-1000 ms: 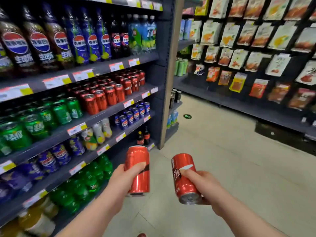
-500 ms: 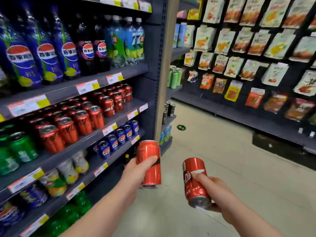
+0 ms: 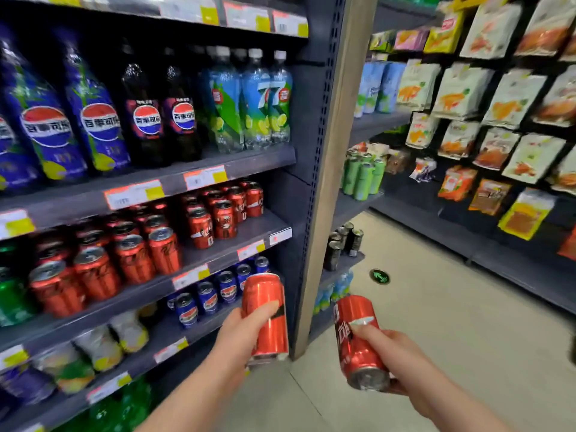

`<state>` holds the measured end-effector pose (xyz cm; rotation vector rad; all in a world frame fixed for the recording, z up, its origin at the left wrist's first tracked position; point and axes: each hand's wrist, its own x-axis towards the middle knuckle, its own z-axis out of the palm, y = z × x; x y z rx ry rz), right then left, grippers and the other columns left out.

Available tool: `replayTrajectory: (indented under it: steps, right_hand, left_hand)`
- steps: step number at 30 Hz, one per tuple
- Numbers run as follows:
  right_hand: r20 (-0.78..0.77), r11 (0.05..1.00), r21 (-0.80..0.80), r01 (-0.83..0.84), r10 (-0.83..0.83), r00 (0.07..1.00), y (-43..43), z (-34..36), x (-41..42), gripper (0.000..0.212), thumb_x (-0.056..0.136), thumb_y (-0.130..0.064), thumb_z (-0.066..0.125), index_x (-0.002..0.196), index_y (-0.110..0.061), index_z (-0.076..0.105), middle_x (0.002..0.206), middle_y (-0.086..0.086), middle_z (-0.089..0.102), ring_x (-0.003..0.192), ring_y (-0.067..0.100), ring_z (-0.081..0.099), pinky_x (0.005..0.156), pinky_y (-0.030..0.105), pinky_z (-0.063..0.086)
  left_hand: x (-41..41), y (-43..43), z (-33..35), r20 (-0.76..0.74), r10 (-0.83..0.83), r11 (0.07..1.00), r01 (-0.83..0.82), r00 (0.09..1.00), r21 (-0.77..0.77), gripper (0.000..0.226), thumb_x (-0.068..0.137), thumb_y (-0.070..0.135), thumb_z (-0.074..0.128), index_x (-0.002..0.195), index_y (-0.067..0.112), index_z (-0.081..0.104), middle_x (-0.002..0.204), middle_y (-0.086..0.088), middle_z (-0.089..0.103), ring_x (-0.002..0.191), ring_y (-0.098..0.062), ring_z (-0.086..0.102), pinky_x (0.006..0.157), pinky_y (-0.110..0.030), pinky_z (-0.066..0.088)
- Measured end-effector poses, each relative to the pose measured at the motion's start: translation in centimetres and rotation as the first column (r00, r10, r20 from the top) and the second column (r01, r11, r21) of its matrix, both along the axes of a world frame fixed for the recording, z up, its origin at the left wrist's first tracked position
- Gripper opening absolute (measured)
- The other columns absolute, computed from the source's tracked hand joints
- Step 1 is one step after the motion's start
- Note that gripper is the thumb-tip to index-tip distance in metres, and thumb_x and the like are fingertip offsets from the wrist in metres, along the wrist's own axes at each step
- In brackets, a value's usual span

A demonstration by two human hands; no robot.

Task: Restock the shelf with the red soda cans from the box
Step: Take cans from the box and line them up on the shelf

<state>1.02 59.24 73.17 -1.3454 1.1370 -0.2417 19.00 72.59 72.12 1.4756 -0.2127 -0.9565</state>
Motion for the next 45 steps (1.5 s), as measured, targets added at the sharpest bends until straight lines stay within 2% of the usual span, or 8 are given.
replayTrajectory:
  steps: [9, 18, 23, 28, 35, 39, 42, 45]
  right_hand:
    - [-0.014, 0.973, 0.036, -0.227, 0.227, 0.974, -10.7, -1.2, 6.1, 0.038, 0.079, -0.043, 0.067, 0.101, -0.012, 0.064, 0.086, 0.008, 0.074, 0.073, 0.021, 0.071, 0.053, 0.022, 0.050]
    - [-0.066, 0.930, 0.049, -0.363, 0.366, 0.928, -15.1, -1.9, 16.6, 0.039, 0.075, -0.046, 0.068, 0.099, -0.015, 0.065, 0.084, 0.004, 0.075, 0.074, 0.017, 0.072, 0.062, 0.027, 0.054]
    - [-0.094, 0.921, 0.043, -0.387, 0.389, 0.916, -17.3, -2.8, 23.3, 0.055, 0.068, -0.055, 0.070, 0.105, -0.015, 0.063, 0.088, 0.007, 0.074, 0.080, 0.023, 0.071, 0.078, 0.037, 0.057]
    - [-0.083, 0.903, 0.045, -0.427, 0.429, 0.900, -18.5, -3.0, 29.2, 0.043, 0.080, -0.044, 0.065, 0.109, -0.014, 0.058, 0.094, 0.008, 0.070, 0.077, 0.018, 0.068, 0.055, 0.022, 0.049]
    - [-0.106, 0.903, 0.031, -0.429, 0.430, 0.897, -22.0, -4.9, 37.7, 0.056, 0.073, -0.045, 0.072, 0.113, -0.012, 0.051, 0.101, 0.010, 0.066, 0.084, 0.023, 0.067, 0.062, 0.030, 0.053]
    - [-0.139, 0.888, -0.015, -0.459, 0.453, 0.881, -24.0, -7.1, 41.2, 0.047, 0.074, -0.042, 0.073, 0.103, -0.010, 0.056, 0.095, 0.010, 0.067, 0.076, 0.021, 0.064, 0.063, 0.031, 0.052]
    - [-0.202, 0.877, -0.084, -0.472, 0.449, 0.870, -26.0, -8.7, 42.6, 0.036, 0.071, -0.041, 0.075, 0.084, -0.010, 0.061, 0.090, 0.011, 0.068, 0.082, 0.026, 0.067, 0.083, 0.036, 0.054]
    - [-0.202, 0.891, -0.141, -0.432, 0.401, 0.893, -27.6, -9.3, 43.2, 0.031, 0.071, -0.039, 0.074, 0.073, -0.013, 0.057, 0.082, 0.009, 0.066, 0.079, 0.027, 0.065, 0.079, 0.034, 0.052]
  left_hand:
    - [0.7, -4.7, -0.2, 0.005, 0.302, 0.952, -0.302, 0.953, 0.051, 0.031, 0.078, 0.027, 0.072, 0.103, 0.017, 0.056, 0.083, -0.010, 0.072, 0.059, -0.018, 0.071, 0.046, -0.026, 0.052]
    - [10.7, -8.4, -1.6, 0.019, 0.414, 0.909, -0.414, 0.910, 0.046, 0.057, 0.053, 0.046, 0.070, 0.102, 0.020, 0.057, 0.099, -0.011, 0.070, 0.088, -0.029, 0.068, 0.085, -0.047, 0.054]
    - [16.1, -10.8, -2.4, 0.007, 0.392, 0.920, -0.392, 0.920, 0.027, 0.052, 0.059, 0.046, 0.074, 0.102, 0.025, 0.053, 0.100, -0.008, 0.068, 0.087, -0.025, 0.068, 0.076, -0.038, 0.054]
    - [19.1, -11.5, -2.7, -0.004, 0.430, 0.902, -0.430, 0.903, 0.044, 0.062, 0.053, 0.046, 0.069, 0.106, 0.021, 0.051, 0.099, -0.008, 0.068, 0.085, -0.024, 0.068, 0.065, -0.033, 0.051]
    - [20.6, -12.7, -4.3, 0.010, 0.533, 0.844, -0.533, 0.846, 0.055, 0.075, 0.041, 0.051, 0.075, 0.107, 0.021, 0.055, 0.098, -0.010, 0.070, 0.085, -0.026, 0.069, 0.067, -0.034, 0.053]
    - [20.6, -14.2, -5.8, -0.022, 0.615, 0.788, -0.614, 0.788, 0.035, 0.060, 0.054, 0.041, 0.081, 0.105, 0.022, 0.057, 0.095, -0.009, 0.070, 0.083, -0.025, 0.069, 0.062, -0.033, 0.052]
    - [20.7, -15.7, -7.1, -0.028, 0.629, 0.777, -0.627, 0.777, 0.058, 0.075, 0.035, 0.052, 0.074, 0.102, 0.024, 0.057, 0.095, -0.008, 0.070, 0.084, -0.024, 0.069, 0.063, -0.033, 0.052]
    - [20.3, -17.0, -8.0, -0.056, 0.640, 0.768, -0.637, 0.766, 0.060, 0.074, 0.038, 0.050, 0.075, 0.104, 0.022, 0.057, 0.095, -0.010, 0.071, 0.081, -0.023, 0.071, 0.059, -0.030, 0.052]
